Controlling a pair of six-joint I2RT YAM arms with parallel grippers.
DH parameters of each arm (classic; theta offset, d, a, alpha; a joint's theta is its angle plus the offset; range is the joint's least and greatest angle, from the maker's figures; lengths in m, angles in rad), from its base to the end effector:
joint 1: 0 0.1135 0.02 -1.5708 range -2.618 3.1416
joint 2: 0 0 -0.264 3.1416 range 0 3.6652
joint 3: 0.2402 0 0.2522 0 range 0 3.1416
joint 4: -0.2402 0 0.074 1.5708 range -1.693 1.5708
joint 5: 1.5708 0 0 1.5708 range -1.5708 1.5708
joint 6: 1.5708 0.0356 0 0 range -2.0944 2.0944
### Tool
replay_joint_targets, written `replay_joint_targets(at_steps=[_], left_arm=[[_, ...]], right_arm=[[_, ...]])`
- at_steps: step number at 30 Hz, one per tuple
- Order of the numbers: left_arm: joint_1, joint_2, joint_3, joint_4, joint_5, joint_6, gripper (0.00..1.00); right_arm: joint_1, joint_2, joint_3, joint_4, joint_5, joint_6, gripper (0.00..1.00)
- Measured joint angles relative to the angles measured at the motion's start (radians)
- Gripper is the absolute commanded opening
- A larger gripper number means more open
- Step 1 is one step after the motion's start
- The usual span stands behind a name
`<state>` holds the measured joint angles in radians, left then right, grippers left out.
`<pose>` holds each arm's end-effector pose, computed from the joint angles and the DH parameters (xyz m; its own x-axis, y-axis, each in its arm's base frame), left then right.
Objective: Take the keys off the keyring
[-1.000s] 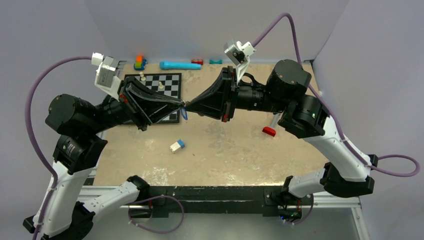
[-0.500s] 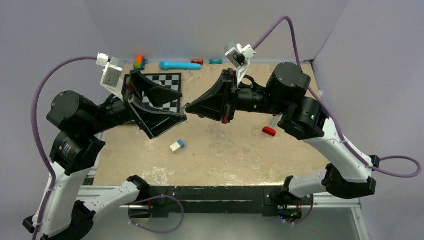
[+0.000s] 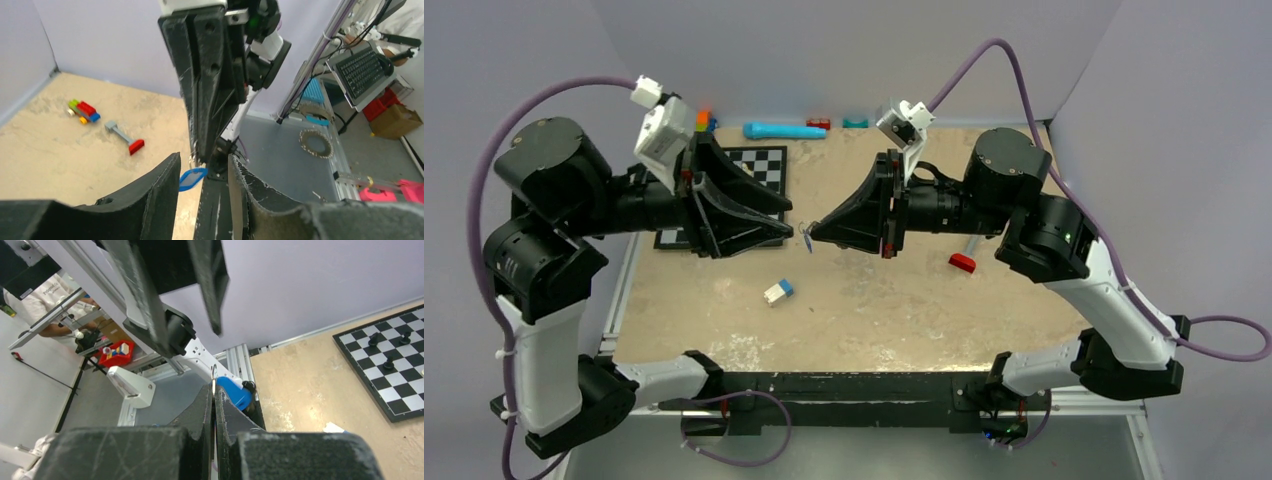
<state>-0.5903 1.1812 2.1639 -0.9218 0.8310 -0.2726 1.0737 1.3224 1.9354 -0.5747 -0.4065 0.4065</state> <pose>0.0714 -0.0795 0.6008 -0.2172 -0.0729 -0.9734 0.9649 0.1350 -0.2254 0.0961 0.2067 0.5635 -0.3770 0.0668 -0.9238 -0.9218 0.0700 0.3812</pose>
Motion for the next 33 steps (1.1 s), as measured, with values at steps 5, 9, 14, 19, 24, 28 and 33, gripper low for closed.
replay_joint_targets(at_steps=[5, 9, 14, 19, 24, 28, 33], left_arm=[[0.000, 0.035, -0.029, -0.065, 0.024, 0.032, 0.43], [0.000, 0.036, -0.103, -0.058, 0.045, 0.027, 0.40], [0.000, 0.012, -0.140, -0.052, 0.056, 0.026, 0.32], [0.000, -0.006, -0.141, -0.051, 0.064, 0.030, 0.26], [0.000, -0.010, -0.142, -0.047, 0.087, 0.030, 0.26], [0.000, -0.015, -0.162, -0.024, 0.106, 0.026, 0.26], [0.000, -0.019, -0.180, -0.006, 0.117, 0.021, 0.29]], right_arm=[[0.000, 0.000, 0.020, -0.020, 0.000, -0.008, 0.00], [0.000, 0.002, 0.021, -0.050, 0.002, -0.018, 0.00], [0.000, 0.014, 0.021, -0.064, -0.002, -0.021, 0.00], [0.000, 0.018, 0.024, -0.064, -0.003, -0.021, 0.00], [0.000, 0.020, 0.024, -0.063, -0.003, -0.021, 0.00], [0.000, 0.020, 0.024, -0.061, -0.004, -0.021, 0.00], [0.000, 0.020, 0.024, -0.061, -0.004, -0.021, 0.00]])
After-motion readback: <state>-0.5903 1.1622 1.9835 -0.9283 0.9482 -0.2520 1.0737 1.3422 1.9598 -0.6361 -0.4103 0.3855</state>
